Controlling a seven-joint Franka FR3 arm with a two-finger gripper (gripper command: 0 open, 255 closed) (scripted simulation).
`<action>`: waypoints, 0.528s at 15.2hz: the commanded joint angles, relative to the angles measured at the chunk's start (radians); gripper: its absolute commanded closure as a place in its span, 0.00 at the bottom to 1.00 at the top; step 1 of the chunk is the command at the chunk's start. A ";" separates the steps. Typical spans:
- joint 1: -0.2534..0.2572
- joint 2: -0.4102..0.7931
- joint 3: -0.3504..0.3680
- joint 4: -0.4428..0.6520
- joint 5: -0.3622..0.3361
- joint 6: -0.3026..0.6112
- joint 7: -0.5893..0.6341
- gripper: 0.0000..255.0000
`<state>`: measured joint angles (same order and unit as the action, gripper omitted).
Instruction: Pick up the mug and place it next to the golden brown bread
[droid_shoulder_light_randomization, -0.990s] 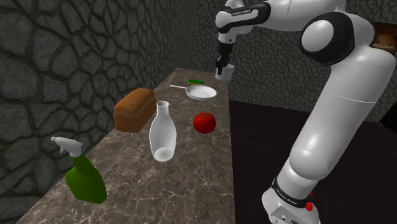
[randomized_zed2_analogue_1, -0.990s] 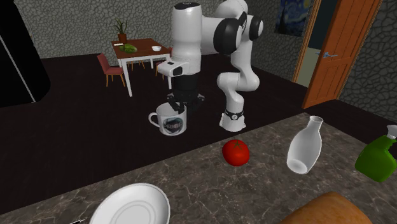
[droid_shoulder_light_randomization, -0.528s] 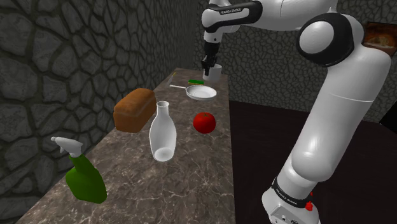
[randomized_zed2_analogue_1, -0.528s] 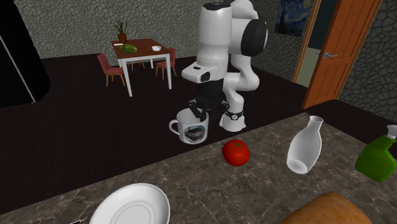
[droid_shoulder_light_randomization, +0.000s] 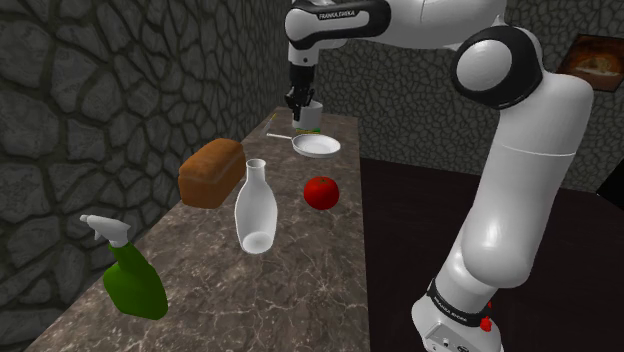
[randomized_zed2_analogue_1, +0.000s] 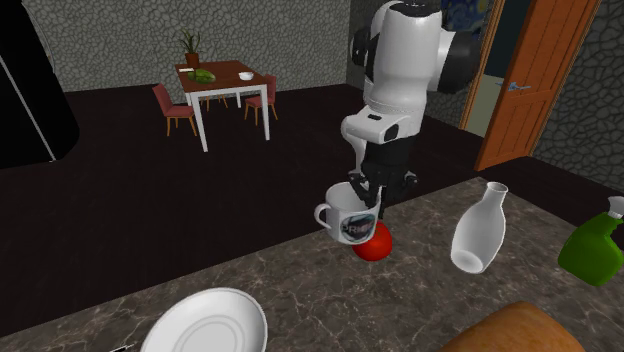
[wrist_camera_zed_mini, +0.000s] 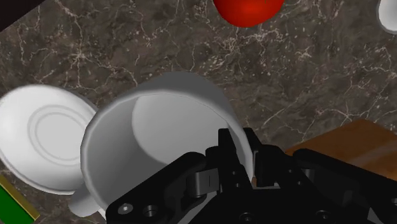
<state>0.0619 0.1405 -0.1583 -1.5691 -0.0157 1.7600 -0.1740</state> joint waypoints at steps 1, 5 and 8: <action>0.019 0.038 0.015 0.053 0.002 -0.015 0.036 1.00; 0.063 0.116 0.045 0.162 0.001 -0.049 0.111 1.00; 0.093 0.181 0.063 0.256 0.000 -0.080 0.160 1.00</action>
<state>0.1462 0.3026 -0.1000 -1.3408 -0.0150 1.6881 -0.0293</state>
